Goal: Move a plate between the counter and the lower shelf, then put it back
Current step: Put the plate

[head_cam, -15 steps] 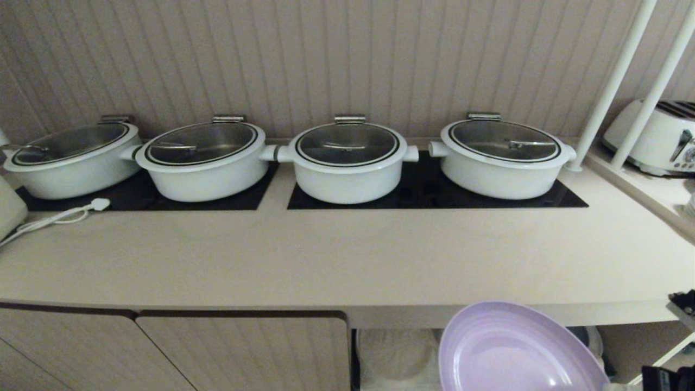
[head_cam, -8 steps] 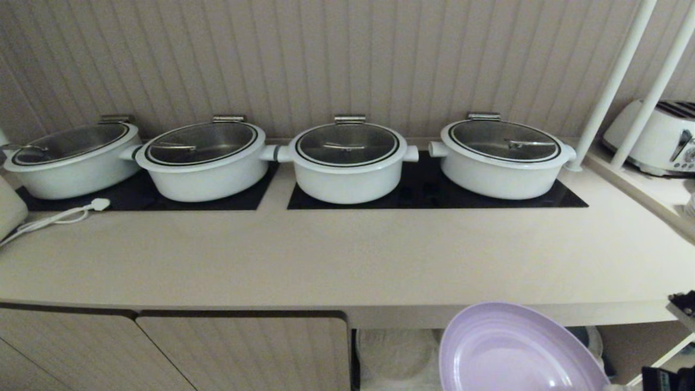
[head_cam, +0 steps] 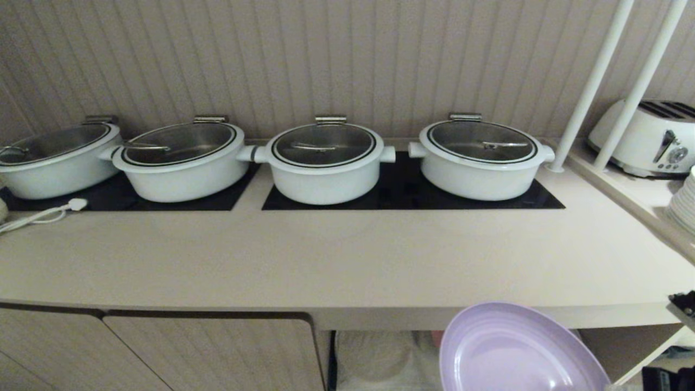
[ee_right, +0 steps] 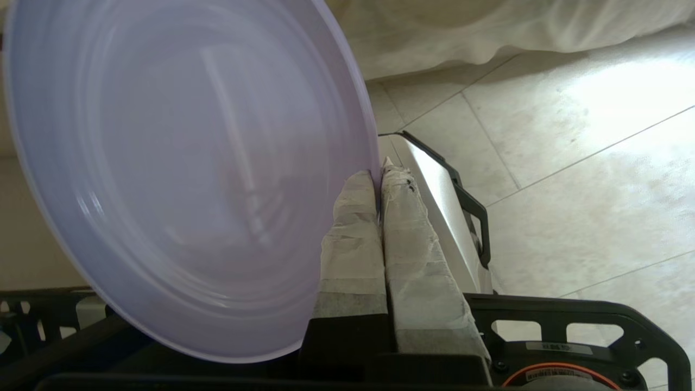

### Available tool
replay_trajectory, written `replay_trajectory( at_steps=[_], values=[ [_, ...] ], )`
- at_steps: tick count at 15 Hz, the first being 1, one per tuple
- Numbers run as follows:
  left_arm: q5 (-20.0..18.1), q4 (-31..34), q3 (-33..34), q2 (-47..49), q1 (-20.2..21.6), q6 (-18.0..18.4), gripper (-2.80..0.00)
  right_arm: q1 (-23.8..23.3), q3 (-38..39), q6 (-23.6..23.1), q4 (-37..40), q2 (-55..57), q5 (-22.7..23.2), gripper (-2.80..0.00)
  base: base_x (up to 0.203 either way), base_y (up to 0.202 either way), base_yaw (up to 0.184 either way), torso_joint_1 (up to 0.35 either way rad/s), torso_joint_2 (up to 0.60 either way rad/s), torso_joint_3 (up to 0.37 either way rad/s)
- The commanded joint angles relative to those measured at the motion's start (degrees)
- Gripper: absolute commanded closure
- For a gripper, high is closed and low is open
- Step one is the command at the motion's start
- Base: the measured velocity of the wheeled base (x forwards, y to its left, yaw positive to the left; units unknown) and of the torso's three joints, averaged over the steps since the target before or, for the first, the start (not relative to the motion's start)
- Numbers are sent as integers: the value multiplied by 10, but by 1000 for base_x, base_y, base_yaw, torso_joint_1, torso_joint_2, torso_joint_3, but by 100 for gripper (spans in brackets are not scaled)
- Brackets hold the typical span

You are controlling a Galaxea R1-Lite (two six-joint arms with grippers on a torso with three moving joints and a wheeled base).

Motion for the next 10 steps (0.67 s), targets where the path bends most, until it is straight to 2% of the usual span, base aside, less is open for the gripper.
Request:
replay_trajectory(
  at_steps=[1, 10],
  values=[
    [0, 0, 0, 1, 0, 0, 0, 0, 0, 2, 1, 0, 0, 0, 0, -199, 1, 2, 1, 1],
    [0, 0, 0, 1, 0, 0, 0, 0, 0, 3, 2, 0, 0, 0, 0, -194, 0, 2, 1, 2]
  ],
)
